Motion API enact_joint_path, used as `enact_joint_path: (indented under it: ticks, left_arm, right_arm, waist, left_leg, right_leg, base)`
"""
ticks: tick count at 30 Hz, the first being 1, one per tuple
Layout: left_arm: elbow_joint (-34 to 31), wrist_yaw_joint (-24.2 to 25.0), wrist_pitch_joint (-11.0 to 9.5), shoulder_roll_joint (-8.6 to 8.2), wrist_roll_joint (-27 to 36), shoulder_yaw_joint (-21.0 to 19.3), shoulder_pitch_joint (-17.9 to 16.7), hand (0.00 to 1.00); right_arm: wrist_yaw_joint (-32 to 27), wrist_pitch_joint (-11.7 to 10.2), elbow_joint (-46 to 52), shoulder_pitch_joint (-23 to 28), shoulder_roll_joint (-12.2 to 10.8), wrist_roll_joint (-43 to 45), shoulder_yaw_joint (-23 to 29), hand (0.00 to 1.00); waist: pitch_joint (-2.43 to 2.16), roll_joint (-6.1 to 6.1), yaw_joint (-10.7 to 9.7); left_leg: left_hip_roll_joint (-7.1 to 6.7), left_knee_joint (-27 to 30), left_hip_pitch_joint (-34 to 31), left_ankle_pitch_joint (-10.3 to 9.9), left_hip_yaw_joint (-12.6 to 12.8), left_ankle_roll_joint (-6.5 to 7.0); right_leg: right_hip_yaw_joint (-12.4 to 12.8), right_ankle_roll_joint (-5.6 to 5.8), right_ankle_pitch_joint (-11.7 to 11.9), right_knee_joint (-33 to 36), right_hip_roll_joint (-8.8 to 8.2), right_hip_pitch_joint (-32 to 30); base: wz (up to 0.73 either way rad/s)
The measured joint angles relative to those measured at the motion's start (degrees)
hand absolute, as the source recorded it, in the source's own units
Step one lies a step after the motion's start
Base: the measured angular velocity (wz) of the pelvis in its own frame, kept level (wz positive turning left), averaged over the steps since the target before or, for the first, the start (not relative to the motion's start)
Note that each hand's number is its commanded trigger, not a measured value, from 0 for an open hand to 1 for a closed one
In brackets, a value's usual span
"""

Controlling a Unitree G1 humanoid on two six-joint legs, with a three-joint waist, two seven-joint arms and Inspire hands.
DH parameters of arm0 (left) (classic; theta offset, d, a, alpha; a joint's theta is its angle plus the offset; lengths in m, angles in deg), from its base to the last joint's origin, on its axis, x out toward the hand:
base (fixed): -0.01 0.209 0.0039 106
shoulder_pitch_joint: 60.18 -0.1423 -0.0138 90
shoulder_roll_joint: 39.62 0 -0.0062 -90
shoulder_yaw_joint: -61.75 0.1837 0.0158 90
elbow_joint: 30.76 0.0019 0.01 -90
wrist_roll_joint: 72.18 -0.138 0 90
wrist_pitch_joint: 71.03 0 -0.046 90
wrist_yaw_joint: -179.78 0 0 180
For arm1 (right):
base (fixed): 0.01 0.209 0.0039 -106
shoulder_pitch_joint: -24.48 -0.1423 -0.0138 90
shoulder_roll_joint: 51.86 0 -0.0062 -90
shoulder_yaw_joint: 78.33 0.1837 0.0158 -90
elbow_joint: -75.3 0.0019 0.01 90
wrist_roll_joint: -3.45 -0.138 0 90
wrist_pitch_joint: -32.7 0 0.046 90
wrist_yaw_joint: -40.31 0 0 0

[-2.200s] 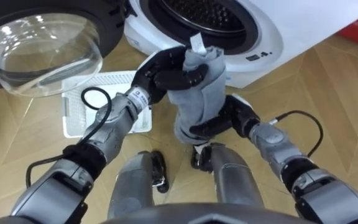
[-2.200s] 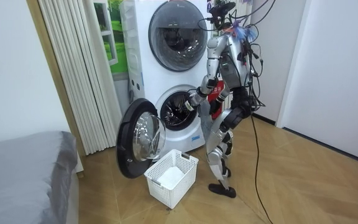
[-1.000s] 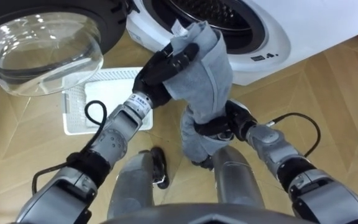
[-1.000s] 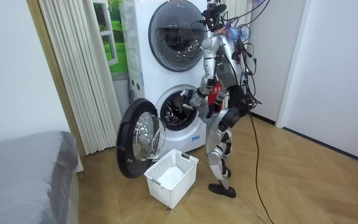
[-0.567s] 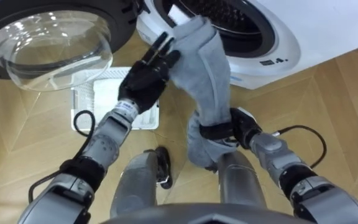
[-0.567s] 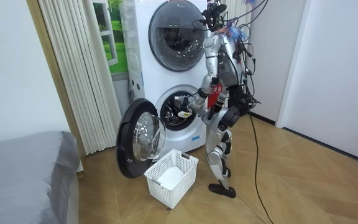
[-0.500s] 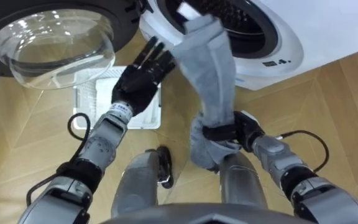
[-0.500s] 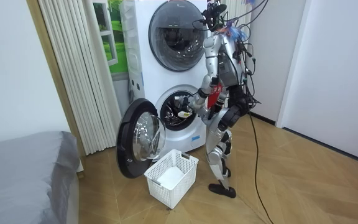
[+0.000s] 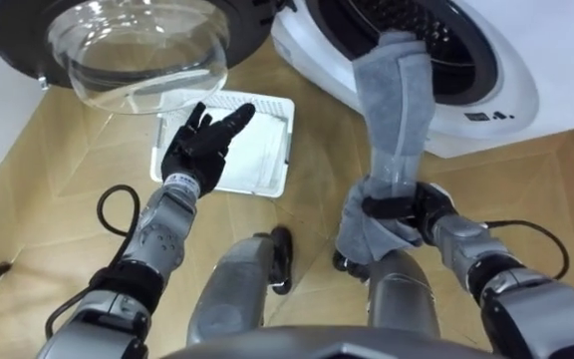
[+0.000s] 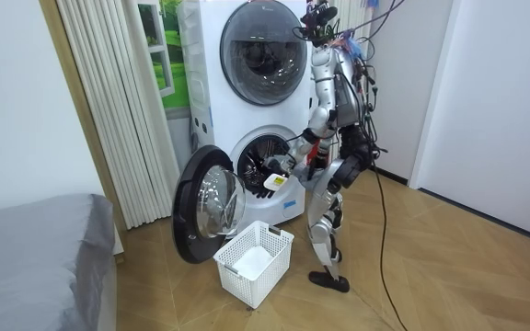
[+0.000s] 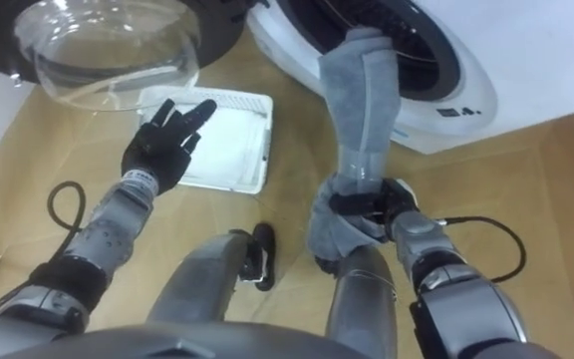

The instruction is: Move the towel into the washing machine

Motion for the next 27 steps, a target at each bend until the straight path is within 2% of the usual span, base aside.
enact_joint_path:
  ticks: [5, 8, 11, 14, 18, 22, 25, 27]
  left_arm:
    - [0.0, -0.3, 0.5, -0.13, -7.1, 0.0, -0.4, 0.0]
    - [0.0, -0.3, 0.6, -0.13, -8.1, 0.0, -0.5, 0.0]
    - [0.0, -0.3, 0.6, -0.16, -10.1, -0.1, -0.5, 0.0]
    - [-0.1, -0.2, 0.7, -0.17, -10.5, 0.0, -0.3, 0.0]
    - [-0.5, -0.2, 1.8, -0.14, -10.4, 0.6, -0.5, 0.0]
    - [-0.7, -0.2, 2.2, 0.04, -12.6, 0.7, -0.7, 0.0]
    - [-3.5, -0.2, 2.8, 0.61, -12.5, 0.9, -1.1, 0.0]
    - [-4.9, -0.2, 3.0, 1.22, -12.5, 1.3, -1.6, 0.0]
  right_arm:
    - [3.0, 1.6, -0.4, -0.5, 1.3, -4.9, 0.7, 1.0]
    - [4.2, 2.1, -0.8, -0.6, 1.8, -4.8, 1.5, 1.0]
    - [5.9, 2.6, -2.7, -2.1, 2.5, -4.8, 1.8, 1.0]
    - [7.4, 3.3, -4.1, -3.7, 3.4, -6.0, 1.8, 1.0]
    - [7.7, 3.9, -4.6, -3.9, 4.1, -9.3, 1.8, 1.0]
    - [9.6, 5.6, -5.4, -6.0, 6.3, -11.6, 1.9, 1.0]
    - [10.6, 6.6, -5.4, -7.6, 8.9, -16.9, 2.3, 1.0]
    - [10.6, 7.2, -5.4, -8.9, 10.4, -20.4, 3.8, 1.0]
  waist:
    - [0.05, 0.01, -0.1]
    - [0.14, -0.1, -0.1]
    - [0.38, -0.32, 0.0]
    - [0.91, -1.05, -0.2]
    - [1.04, -1.22, -0.1]
    - [1.18, -1.44, 0.2]
    - [1.67, -2.33, 0.3]
    - [1.68, -2.92, 0.3]
  left_leg:
    - [-0.71, 0.3, -1.0, 0.4, -1.1, 0.01]
    - [-0.73, 0.5, -1.8, 0.5, -1.6, -0.02]
    - [-1.39, 0.6, -2.9, 0.7, -1.9, 0.0]
    - [-2.36, 0.8, -4.3, 0.9, -2.7, -0.13]
    - [-2.52, 1.5, -5.0, 0.9, -3.7, -0.23]
    - [-2.67, 2.6, -5.9, 0.9, -3.2, -0.24]
    - [-2.92, 4.5, -7.2, 0.9, -2.7, -0.25]
    - [-3.14, 4.9, -8.2, 0.8, -2.8, -0.22]
  right_leg:
    - [-0.8, 0.03, -0.5, 0.8, -0.87, -0.6]
    - [-1.5, -0.12, -0.6, 0.8, -1.07, -0.9]
    - [-1.6, -0.19, -1.3, 2.2, -2.02, -2.4]
    - [-2.4, -0.4, -2.5, 4.3, -3.5, -4.1]
    - [-3.1, -0.34, -3.4, 5.3, -3.83, -4.4]
    - [-3.1, -0.4, -4.1, 6.8, -4.53, -5.2]
    - [-3.0, -0.66, -4.9, 8.8, -5.53, -6.5]
    - [-3.0, -0.82, -5.2, 9.7, -5.9, -7.7]
  base:
    - [0.12]
    - [0.12]
    - [0.1]
    - [0.22]
    - [0.23]
    - [0.06]
    - [0.1]
    - [0.15]
